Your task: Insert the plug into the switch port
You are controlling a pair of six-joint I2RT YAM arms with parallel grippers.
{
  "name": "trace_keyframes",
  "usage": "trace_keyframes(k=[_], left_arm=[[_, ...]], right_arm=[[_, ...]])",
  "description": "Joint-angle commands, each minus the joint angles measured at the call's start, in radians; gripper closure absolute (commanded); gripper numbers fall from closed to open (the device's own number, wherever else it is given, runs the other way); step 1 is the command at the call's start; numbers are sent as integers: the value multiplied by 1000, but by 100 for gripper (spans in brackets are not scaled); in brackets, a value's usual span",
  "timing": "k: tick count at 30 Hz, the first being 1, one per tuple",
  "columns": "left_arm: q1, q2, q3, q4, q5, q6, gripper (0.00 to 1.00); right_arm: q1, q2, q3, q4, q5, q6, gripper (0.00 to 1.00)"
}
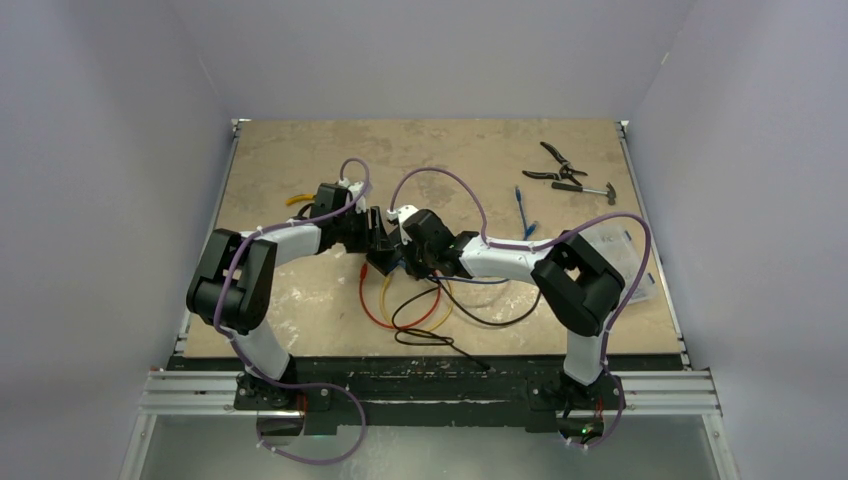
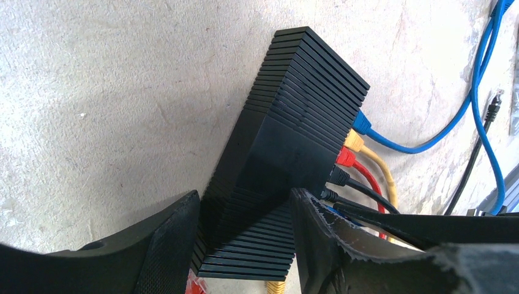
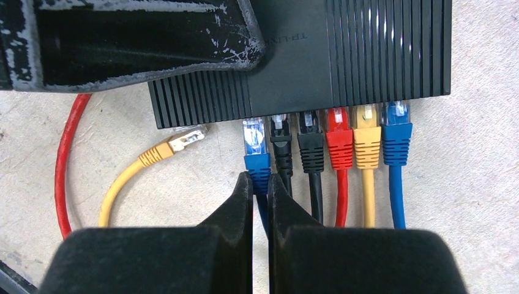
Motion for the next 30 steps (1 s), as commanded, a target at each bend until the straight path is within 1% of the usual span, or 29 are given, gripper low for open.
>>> trace_keyframes(k=[1, 6, 11, 17, 25, 30], left_arm=[[-8, 5, 13, 4, 12, -20, 46], [-8, 7, 9, 4, 14, -29, 46], [-9, 7, -1, 7, 12, -46, 47], [-11, 6, -11, 12, 6, -64, 49], [-14, 7, -17, 16, 11, -72, 49], [-18, 1, -38, 35, 35, -94, 56]], right_arm=[[-8, -22, 23, 36, 29, 24, 100], [-8, -29, 22, 53, 55, 25, 100], [-8, -55, -6, 140, 23, -1, 100], [-8, -64, -5, 169, 45, -25, 100], [-8, -26, -2, 216, 34, -73, 100], [-8, -7, -16, 262, 41, -67, 100]])
